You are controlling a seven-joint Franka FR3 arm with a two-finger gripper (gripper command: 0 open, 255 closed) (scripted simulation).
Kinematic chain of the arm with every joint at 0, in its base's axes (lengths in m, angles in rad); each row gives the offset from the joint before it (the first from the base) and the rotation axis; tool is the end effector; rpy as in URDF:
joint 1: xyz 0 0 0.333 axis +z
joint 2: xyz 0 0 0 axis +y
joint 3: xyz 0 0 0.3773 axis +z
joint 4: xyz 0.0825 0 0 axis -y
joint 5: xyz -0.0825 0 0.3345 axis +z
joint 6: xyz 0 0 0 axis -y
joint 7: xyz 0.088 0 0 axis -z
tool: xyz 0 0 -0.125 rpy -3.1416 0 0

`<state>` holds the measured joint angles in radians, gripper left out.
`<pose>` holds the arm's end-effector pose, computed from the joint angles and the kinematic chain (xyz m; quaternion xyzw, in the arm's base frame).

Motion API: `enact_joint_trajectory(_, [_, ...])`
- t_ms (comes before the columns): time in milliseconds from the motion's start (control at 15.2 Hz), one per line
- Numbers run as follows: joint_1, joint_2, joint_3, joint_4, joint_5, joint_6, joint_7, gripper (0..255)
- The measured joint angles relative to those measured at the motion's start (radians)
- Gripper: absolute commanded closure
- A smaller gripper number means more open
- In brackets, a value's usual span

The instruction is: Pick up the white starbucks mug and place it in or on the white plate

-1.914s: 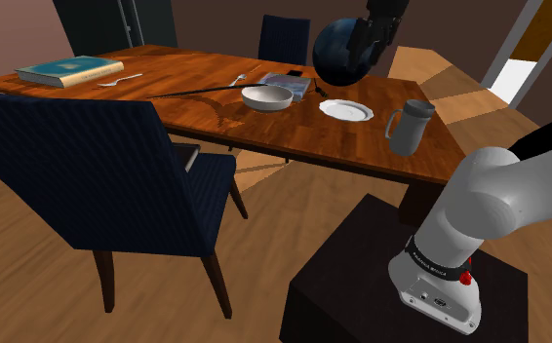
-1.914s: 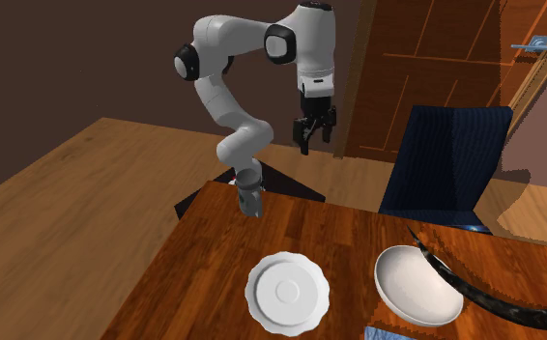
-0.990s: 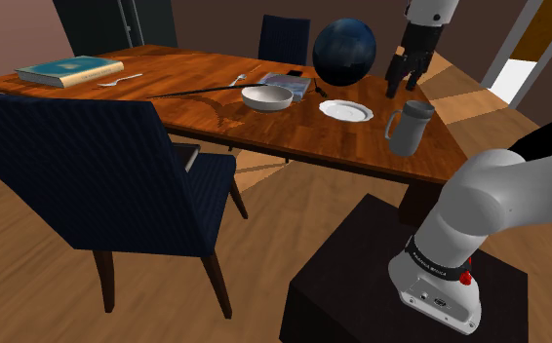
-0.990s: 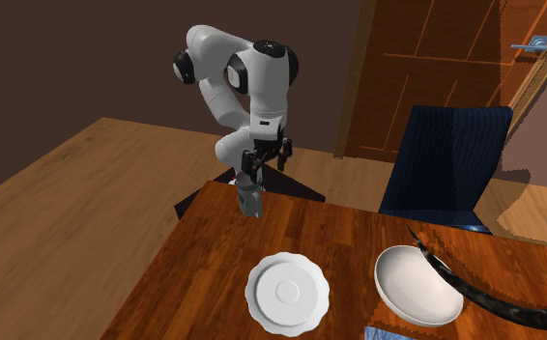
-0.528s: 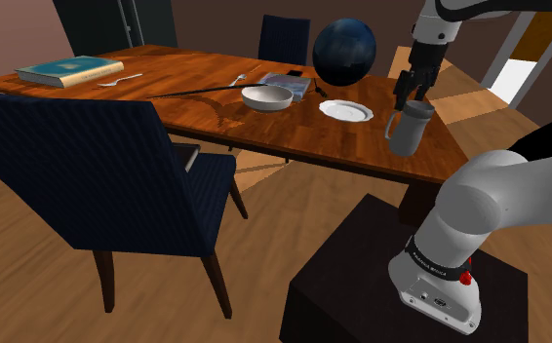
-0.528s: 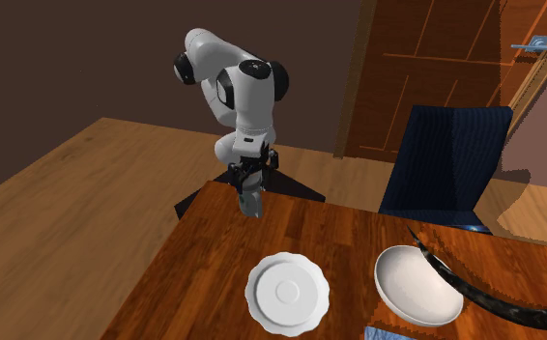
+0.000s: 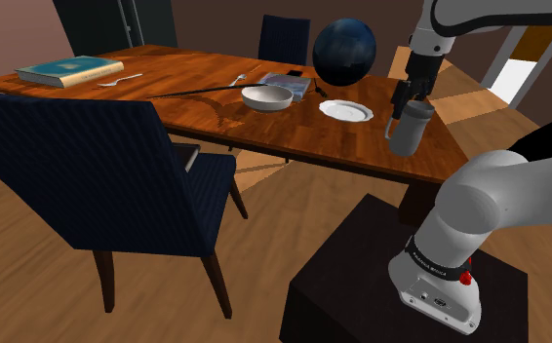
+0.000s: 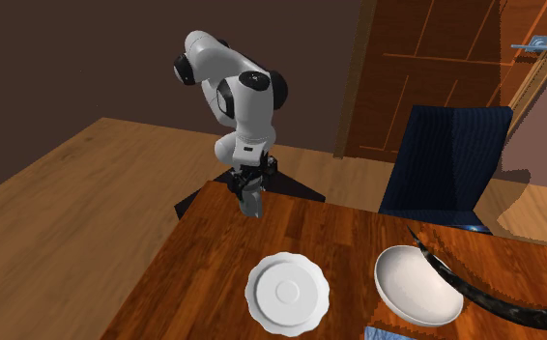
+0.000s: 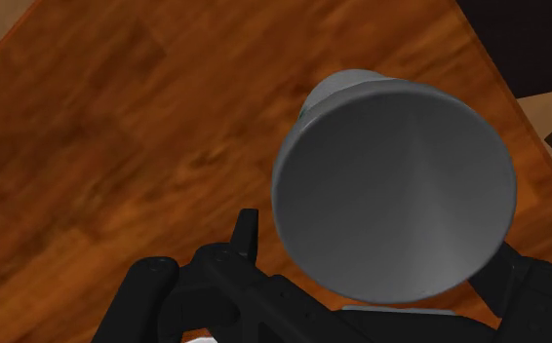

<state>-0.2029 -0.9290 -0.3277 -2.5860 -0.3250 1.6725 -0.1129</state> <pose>0.1326 -0.1579 0.5389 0.9914 -0.1271 -0.0110 0.0294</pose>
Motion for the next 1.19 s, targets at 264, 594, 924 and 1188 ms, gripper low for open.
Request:
enact_joint_trajectory(264, [0.000, 0.000, 0.000, 0.000, 0.000, 0.001, 0.000, 255])
enact_joint_trajectory(594, [0.000, -0.001, 0.001, 0.000, 0.001, 0.000, 0.001, 255])
enact_joint_trajectory(924, [0.001, 0.000, 0.002, 0.006, 0.002, -0.005, 0.000, 255])
enact_joint_trajectory(1188, [0.006, 0.009, 0.013, 0.057, 0.013, -0.048, -0.005, 255])
